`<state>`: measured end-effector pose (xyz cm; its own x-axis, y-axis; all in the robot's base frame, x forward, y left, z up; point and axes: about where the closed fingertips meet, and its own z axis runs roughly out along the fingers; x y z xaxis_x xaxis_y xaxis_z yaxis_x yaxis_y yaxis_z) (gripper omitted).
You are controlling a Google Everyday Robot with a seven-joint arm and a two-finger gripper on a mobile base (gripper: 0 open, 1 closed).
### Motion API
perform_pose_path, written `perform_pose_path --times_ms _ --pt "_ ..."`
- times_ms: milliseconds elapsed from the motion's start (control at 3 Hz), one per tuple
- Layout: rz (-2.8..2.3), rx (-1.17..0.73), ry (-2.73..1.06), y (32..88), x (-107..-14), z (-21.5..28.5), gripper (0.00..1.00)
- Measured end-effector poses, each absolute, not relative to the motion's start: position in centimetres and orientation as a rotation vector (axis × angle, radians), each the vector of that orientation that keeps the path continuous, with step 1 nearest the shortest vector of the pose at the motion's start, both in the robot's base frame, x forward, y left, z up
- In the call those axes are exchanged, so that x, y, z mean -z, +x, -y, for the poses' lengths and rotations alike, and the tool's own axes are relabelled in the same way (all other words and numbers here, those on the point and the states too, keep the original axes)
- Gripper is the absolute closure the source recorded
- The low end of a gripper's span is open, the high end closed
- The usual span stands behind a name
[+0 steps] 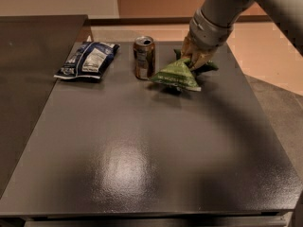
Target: Move green jalapeno chip bag near orange can
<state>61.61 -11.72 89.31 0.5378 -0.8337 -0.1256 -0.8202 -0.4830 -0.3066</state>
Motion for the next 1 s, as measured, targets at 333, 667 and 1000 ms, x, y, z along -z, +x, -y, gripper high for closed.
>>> perform_pose_path --times_ms 333,667,1000 --pt "-1.366 0.059 -2.449 61.70 -89.21 11.58 0.36" --pt "-1.363 0.059 -2.449 61.83 -89.04 11.42 0.12" --pt "-1.361 0.058 -2.448 61.92 -88.90 11.30 0.00"
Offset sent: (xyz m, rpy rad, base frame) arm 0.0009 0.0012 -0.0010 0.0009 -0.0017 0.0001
